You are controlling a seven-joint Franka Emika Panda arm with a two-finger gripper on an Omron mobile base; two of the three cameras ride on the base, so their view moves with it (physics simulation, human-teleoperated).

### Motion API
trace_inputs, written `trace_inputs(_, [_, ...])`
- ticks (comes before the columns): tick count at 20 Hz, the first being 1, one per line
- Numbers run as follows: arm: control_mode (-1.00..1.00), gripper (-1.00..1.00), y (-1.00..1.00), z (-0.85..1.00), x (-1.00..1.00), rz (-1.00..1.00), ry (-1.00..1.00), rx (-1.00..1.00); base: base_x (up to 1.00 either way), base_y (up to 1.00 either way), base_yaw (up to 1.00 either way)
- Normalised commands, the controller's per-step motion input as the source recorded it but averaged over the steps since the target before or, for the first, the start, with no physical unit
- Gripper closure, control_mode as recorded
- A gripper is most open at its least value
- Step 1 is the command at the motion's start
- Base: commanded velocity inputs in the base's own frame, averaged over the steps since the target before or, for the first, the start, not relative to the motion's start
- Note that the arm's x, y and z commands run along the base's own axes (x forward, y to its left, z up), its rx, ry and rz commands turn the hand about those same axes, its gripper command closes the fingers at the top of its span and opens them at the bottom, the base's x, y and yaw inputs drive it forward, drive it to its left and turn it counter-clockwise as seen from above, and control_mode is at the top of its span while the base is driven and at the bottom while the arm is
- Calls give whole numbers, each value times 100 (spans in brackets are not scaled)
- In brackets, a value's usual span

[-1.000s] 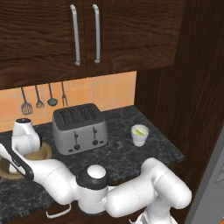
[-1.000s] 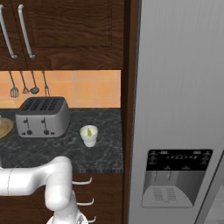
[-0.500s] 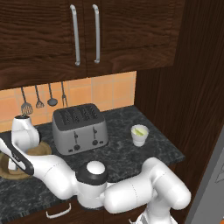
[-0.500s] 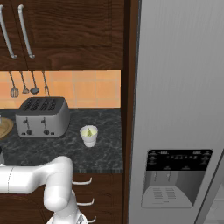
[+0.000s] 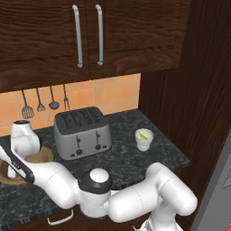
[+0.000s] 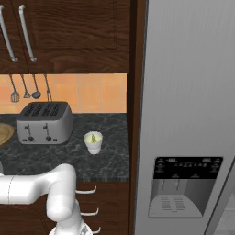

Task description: Grab a lemon wedge from the fridge and one ice cube from the ice bowl, and put them in the glass of lemonade.

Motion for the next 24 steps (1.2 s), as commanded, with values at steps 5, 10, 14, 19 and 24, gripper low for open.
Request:
trace_inputs(5, [-100, -100, -10, -26, 0, 0, 1, 0, 0, 0, 0])
trace_inputs(10, [-100, -100, -31, -26, 0, 0, 4, 0, 0, 0, 0])
trace_inputs(14, [-100, -100, -36, -20, 0, 0, 5, 0, 0, 0, 0])
trace_inputs(19, [-100, -100, -4, -32, 0, 0, 2, 2, 0, 0, 0])
trace_inputs(24, [-100, -100, 0, -46, 12, 0, 0, 0, 0, 0, 0])
